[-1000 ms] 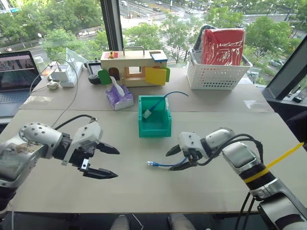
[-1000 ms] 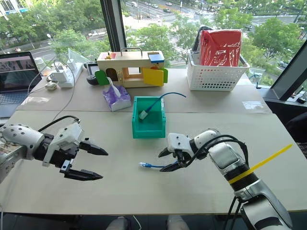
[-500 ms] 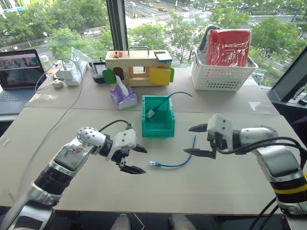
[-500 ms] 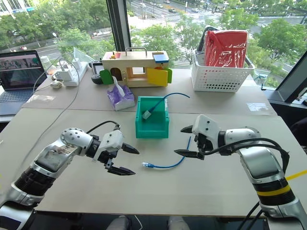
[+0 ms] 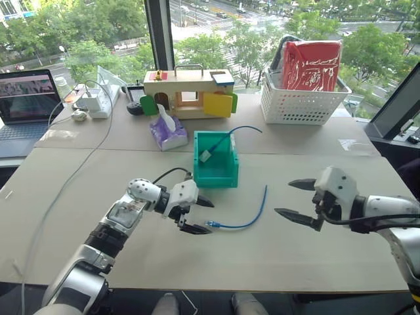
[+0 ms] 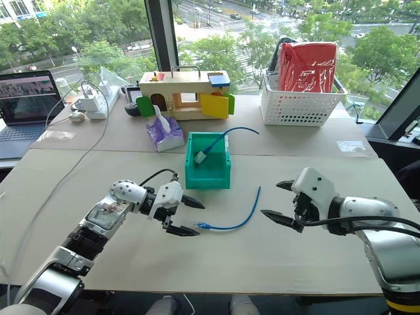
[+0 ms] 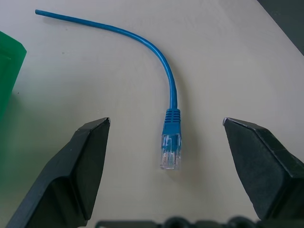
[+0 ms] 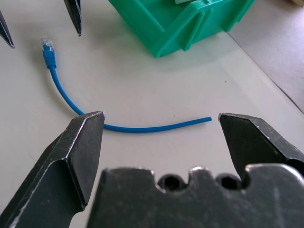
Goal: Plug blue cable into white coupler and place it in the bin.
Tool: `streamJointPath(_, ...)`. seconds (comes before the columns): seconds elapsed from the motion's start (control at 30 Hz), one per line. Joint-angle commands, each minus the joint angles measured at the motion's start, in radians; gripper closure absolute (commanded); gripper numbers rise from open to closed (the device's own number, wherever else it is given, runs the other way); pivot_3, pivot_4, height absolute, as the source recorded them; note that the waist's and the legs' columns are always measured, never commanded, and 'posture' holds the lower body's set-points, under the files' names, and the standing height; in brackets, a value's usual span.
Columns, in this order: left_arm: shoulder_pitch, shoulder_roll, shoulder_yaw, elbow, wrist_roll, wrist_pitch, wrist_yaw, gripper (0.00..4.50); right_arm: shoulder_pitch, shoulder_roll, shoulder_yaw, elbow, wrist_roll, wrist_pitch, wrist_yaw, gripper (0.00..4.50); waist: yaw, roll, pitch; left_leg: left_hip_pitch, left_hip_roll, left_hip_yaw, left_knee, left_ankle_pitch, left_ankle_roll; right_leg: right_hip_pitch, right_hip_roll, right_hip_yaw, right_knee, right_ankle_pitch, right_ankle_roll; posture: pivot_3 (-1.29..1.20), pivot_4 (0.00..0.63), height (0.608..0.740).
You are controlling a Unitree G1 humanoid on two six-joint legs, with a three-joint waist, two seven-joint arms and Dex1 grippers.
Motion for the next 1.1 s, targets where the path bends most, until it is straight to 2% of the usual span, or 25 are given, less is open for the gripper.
streamJointPath(0.03,-0.019,-0.022,0.009,0.043,0.021,-0.051,-0.008,0.38,0.004,-0.007,-0.029,-0.051,0.025,0.010,-0.026,0.05,0.001,0.000,0.000,0.000,0.000,0.000,0.000,0.000,0.000,0.000,0.000,0.000,0.000,0.000,0.000,0.00,0.150,0.740)
streamJointPath(0.07,-0.019,-0.029,0.008,0.056,0.026,-0.060,-0.007,0.38,0.005,-0.006,-0.028,-0.058,0.028,0.014,-0.031,0.05,0.001,0.000,0.000,-0.001,0.000,0.000,0.000,0.000,0.000,0.000,0.000,0.000,0.000,0.000,0.000,0.00,0.150,0.740)
streamJointPath(0.17,-0.013,-0.047,0.003,0.075,0.034,-0.071,-0.021,1.09,0.006,-0.004,-0.037,-0.077,0.049,0.034,-0.045,0.00,0.002,0.000,0.000,-0.001,0.000,0.000,0.000,0.000,0.000,0.000,0.000,0.000,-0.001,0.000,0.000,0.00,0.150,0.740)
streamJointPath(0.33,0.001,-0.040,0.007,0.046,0.032,-0.065,-0.053,2.89,0.014,-0.011,-0.057,-0.112,0.102,0.084,-0.060,0.00,0.001,0.000,0.000,-0.001,0.000,0.000,0.000,0.000,0.000,0.000,0.000,0.000,0.000,0.000,0.000,0.00,0.150,0.740)
streamJointPath(0.5,-0.060,-0.068,0.089,-0.090,-0.101,0.125,-0.044,4.47,0.032,0.025,-0.183,-0.223,0.384,0.320,-0.111,0.00,0.004,0.000,0.000,-0.003,0.000,-0.001,0.001,0.000,0.000,-0.001,0.000,-0.001,0.000,0.000,0.000,0.00,0.150,0.740)
streamJointPath(0.57,-0.092,-0.094,0.111,-0.135,-0.136,0.177,-0.015,4.47,0.040,0.017,-0.282,-0.258,0.571,0.417,-0.145,0.00,0.009,0.000,0.000,-0.004,0.000,-0.003,0.003,0.000,0.000,-0.001,0.000,-0.002,0.000,0.000,0.001,0.00,0.150,0.740)
streamJointPath(0.63,-0.139,-0.165,0.133,-0.172,-0.150,0.179,0.063,4.47,0.110,-0.022,-0.416,-0.292,0.821,0.500,-0.197,0.00,0.020,0.000,0.000,-0.004,0.000,-0.003,0.004,0.000,0.000,0.000,0.000,-0.002,0.000,0.001,0.001,0.00,0.150,0.740)
streamJointPath(0.7,-0.183,-0.250,0.144,-0.164,-0.122,0.138,0.168,4.47,0.191,-0.021,-0.484,-0.299,1.040,0.484,-0.352,0.00,0.031,0.000,0.000,-0.004,-0.001,-0.004,0.004,0.000,0.001,0.002,0.000,-0.003,-0.002,0.001,0.001,0.00,0.150,0.740)
streamJointPath(0.77,-0.212,-0.310,0.144,-0.145,-0.089,0.099,0.243,4.47,0.258,-0.018,-0.495,-0.295,1.208,0.426,-0.529,0.00,0.036,-0.001,0.000,-0.004,0.000,-0.006,0.005,-0.001,0.001,0.005,-0.001,-0.005,-0.004,0.001,0.001,0.00,0.150,0.740)
streamJointPath(0.9,-0.229,-0.373,0.098,-0.105,0.012,-0.056,0.321,4.47,0.311,-0.005,-0.391,-0.337,1.458,0.237,-0.861,0.00,0.020,-0.001,0.000,-0.001,-0.001,-0.006,0.006,-0.002,0.003,0.008,-0.001,-0.005,-0.004,0.000,0.001,0.00,0.150,0.740)
streamJointPath(1.03,-0.223,-0.422,0.078,-0.095,0.035,-0.119,0.352,4.47,0.210,0.140,-0.224,-0.344,1.599,-0.050,-1.246,0.00,0.008,-0.001,0.000,0.003,-0.001,-0.007,0.005,-0.002,0.003,0.012,0.000,-0.005,-0.003,-0.001,0.004,0.00,0.150,0.740)
streamJointPath(1.1,-0.229,-0.417,0.062,-0.083,0.062,-0.163,0.346,4.47,0.182,0.224,-0.144,-0.378,1.612,-0.136,-1.356,0.00,0.006,0.000,0.000,0.003,-0.001,-0.007,0.006,-0.002,0.003,0.013,0.000,-0.005,-0.004,-0.003,0.007,0.00,0.150,0.740)
